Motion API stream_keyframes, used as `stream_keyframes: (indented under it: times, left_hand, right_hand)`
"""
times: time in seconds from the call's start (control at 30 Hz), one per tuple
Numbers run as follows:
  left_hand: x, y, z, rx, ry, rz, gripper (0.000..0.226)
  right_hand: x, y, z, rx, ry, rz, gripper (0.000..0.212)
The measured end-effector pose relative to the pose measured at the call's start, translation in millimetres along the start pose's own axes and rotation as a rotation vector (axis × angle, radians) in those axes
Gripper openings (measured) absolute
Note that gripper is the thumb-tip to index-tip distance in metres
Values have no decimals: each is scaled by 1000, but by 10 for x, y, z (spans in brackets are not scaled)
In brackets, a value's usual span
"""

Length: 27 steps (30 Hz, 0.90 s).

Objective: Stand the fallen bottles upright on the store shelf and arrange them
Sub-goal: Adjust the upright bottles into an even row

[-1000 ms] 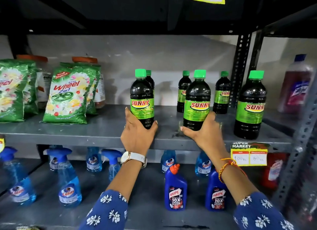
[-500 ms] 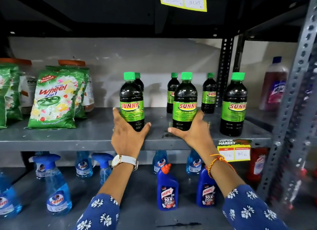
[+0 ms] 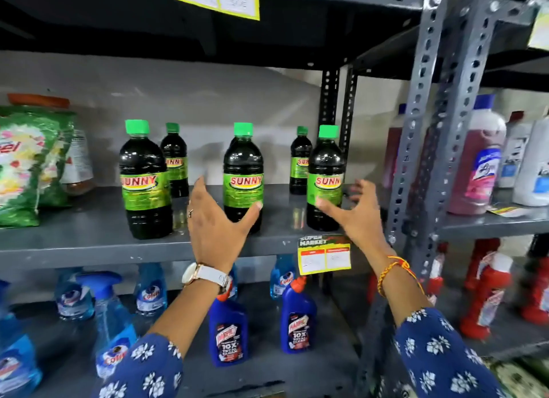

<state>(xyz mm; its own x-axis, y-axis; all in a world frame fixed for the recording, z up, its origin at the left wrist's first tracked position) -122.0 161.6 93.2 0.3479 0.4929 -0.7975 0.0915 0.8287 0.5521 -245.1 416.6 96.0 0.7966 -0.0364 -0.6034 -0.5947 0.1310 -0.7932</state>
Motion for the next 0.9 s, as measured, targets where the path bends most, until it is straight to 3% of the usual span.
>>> stream_keyframes:
  times: [0.1,0.17,0.23,0.9]
  left_hand:
    - [-6,-29,-187,-274,-47,20,110]
    - [21,-4,-237,-374,-13,-29,100]
    - [37,32,-241,-394,5,-48,92]
    - [27,-25,-293,-419,-81,-7,77]
  right_hand:
    - [-57,104,-124,71,-242,-41,66]
    - [-72,134,-155,118,-304,-15,56]
    - [-70,186,-192,156,-352,-2,58]
    - [-60,217,-210,228,-377,12,65]
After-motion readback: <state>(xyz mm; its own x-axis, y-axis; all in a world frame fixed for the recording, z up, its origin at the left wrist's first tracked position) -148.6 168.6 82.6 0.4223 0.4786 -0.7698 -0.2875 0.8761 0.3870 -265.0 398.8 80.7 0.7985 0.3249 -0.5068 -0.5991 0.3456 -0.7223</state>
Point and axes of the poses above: each hand's wrist, its own x-axis away from the middle knuckle, its own z-axis out of the back of the hand, y = z × x, the point moved 8 cm from there along -x, towards the middle knuckle, and after that the axes turned 8 degrees about -x, right-handed, at the moved point
